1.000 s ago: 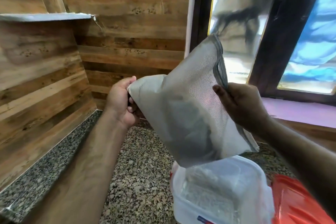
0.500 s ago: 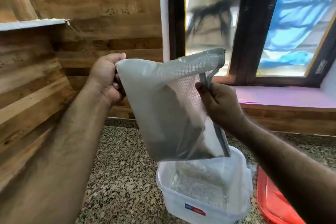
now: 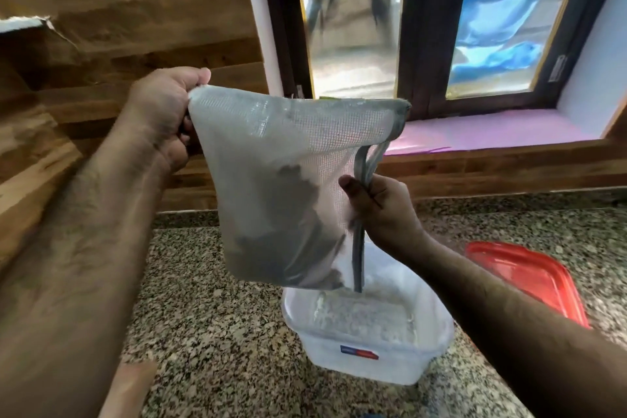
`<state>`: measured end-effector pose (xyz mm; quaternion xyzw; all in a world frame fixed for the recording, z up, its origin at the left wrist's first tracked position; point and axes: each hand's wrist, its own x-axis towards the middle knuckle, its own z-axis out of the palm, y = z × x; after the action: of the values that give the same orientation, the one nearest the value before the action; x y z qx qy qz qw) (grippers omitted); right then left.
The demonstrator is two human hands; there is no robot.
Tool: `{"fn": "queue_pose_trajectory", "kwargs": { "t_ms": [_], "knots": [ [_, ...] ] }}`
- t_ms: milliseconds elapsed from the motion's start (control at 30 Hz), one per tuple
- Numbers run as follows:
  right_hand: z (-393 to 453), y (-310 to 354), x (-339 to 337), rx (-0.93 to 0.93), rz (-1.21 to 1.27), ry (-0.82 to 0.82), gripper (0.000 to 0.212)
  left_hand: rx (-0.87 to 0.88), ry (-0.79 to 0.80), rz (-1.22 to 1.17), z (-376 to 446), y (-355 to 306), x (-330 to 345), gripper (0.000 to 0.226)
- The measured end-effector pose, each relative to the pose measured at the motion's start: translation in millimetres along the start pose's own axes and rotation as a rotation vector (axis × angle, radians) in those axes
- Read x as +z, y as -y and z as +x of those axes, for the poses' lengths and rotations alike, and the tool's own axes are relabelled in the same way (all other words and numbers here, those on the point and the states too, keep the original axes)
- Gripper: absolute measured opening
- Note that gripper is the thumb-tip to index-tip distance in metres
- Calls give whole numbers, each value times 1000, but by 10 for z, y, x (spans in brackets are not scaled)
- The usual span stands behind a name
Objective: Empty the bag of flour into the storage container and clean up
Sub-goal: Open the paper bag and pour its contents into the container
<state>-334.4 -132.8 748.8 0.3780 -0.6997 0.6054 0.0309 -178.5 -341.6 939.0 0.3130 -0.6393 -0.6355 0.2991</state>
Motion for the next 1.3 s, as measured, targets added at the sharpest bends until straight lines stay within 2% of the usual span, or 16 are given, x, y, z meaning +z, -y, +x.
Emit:
{"fn": "queue_pose_trajectory", "kwargs": {
  "t_ms": [333,467,567,833,1000,1100,1200,1300],
  "knots": [
    [-396,-442,-16,203,80,1,42,83,-8,152,-32,149,428,40],
    [-475,-533,-95,268,103,36,54,118,5,202,-55,160,579,39],
    [-497,-539,-157,303,127,64,51,153,22,246,-39,174,650,37],
    [-501,-658,-307,447,266,73,60,166,57,335,-36,295,865,31],
    [-551,-633,-436,450,332,107,77,164,61,329,-23,298,968,33],
    [-564,-550,-567,427,347,77,68,163,54,355,4,292,1031,35],
    [-583,-457,-725,368,420,43,45,196,41,400,14,309,1097,37],
    [-584,-292,-865,334,552,-89,48,233,41,461,22,322,1150,36]
  ]
}}
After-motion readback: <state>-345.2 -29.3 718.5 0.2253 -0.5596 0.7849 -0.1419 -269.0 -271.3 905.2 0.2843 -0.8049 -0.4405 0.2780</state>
